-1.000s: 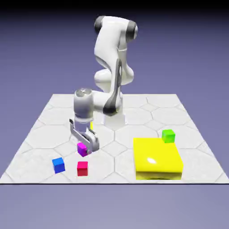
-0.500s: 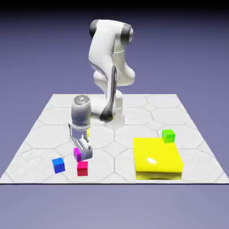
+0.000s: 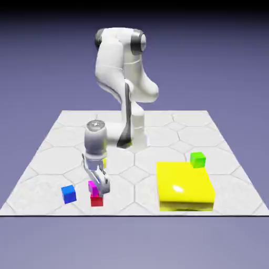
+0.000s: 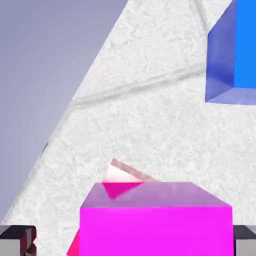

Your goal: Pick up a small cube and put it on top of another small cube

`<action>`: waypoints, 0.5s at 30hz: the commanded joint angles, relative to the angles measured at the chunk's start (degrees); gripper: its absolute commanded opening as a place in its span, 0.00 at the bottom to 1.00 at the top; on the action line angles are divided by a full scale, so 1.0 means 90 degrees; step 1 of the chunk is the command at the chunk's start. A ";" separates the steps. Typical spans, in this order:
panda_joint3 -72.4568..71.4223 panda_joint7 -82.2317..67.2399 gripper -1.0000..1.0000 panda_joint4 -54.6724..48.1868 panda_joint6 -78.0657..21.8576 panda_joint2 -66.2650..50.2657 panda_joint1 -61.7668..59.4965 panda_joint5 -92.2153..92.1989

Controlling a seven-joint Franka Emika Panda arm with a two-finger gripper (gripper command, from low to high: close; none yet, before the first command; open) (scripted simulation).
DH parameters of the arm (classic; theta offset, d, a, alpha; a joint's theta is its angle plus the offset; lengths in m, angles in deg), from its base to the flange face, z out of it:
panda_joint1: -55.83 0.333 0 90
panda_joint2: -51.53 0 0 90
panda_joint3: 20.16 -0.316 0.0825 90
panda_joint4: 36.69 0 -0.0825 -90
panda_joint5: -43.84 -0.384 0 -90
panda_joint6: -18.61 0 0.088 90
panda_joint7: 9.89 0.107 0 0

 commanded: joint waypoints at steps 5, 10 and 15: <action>0.1094 -0.0359 1.00 0.0023 -0.0249 0.0183 0.1153 -0.0496; 0.2187 -0.0718 1.00 0.0047 -0.0498 0.0365 0.2306 -0.0992; 0.3280 -0.1076 1.00 0.0070 -0.0747 0.0548 0.3459 -0.1488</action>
